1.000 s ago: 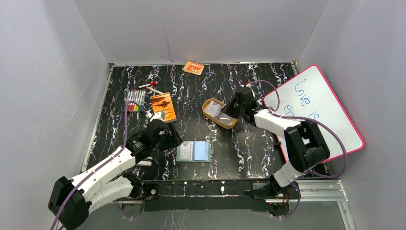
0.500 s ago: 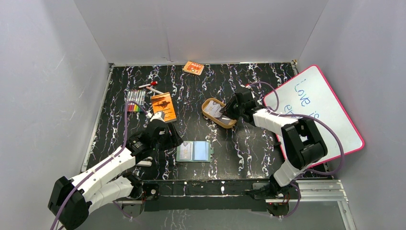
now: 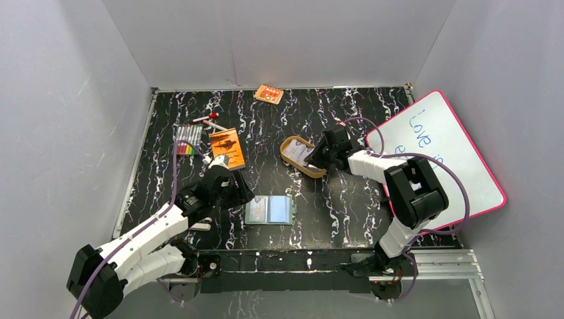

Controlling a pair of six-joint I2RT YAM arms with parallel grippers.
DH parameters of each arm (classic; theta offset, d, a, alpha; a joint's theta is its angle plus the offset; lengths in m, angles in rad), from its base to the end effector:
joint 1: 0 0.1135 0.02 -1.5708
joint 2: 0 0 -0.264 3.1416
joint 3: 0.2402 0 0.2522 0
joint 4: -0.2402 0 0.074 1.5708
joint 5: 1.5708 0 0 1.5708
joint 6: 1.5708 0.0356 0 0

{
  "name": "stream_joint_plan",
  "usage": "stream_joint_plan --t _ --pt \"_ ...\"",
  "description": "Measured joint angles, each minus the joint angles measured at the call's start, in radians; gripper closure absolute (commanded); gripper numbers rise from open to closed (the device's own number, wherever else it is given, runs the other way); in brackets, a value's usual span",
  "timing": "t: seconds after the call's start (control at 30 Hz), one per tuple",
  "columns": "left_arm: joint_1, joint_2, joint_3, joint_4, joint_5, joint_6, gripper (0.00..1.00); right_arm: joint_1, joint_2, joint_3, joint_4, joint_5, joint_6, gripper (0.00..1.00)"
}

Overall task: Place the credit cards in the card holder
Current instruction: Pick up the credit card from the storage box.

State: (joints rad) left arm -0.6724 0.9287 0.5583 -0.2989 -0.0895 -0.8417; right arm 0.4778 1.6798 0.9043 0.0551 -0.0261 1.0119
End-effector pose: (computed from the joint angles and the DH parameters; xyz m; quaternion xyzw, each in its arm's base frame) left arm 0.1567 -0.1207 0.2243 -0.0954 0.8944 -0.2696 0.3440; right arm 0.3086 0.1608 0.1750 0.2352 0.8800 0.2883 0.2952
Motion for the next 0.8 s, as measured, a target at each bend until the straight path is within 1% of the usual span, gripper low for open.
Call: stream_joint_plan --t 0.07,0.23,0.4,0.5,0.6,0.8 --pt "0.0 0.0 0.0 -0.001 0.0 0.0 0.43 0.0 0.004 0.0 0.0 -0.003 0.006 0.92" --pt "0.0 -0.007 0.0 -0.003 -0.001 0.0 0.43 -0.001 -0.037 -0.003 -0.004 0.01 0.006 1.0" --pt "0.0 -0.013 0.0 -0.005 -0.003 0.0 0.43 -0.001 -0.149 -0.004 -0.008 0.031 -0.029 1.0" --pt "0.0 -0.013 0.0 -0.01 -0.005 0.001 0.43 -0.001 -0.218 -0.004 -0.018 0.015 -0.1 1.0" --pt "0.0 -0.018 0.0 -0.02 -0.006 0.0 0.43 -0.002 -0.267 -0.005 -0.028 -0.065 -0.198 1.0" --pt "0.0 -0.051 -0.013 -0.006 -0.004 -0.015 0.43 -0.005 -0.433 -0.095 -0.015 -0.416 -0.402 1.0"
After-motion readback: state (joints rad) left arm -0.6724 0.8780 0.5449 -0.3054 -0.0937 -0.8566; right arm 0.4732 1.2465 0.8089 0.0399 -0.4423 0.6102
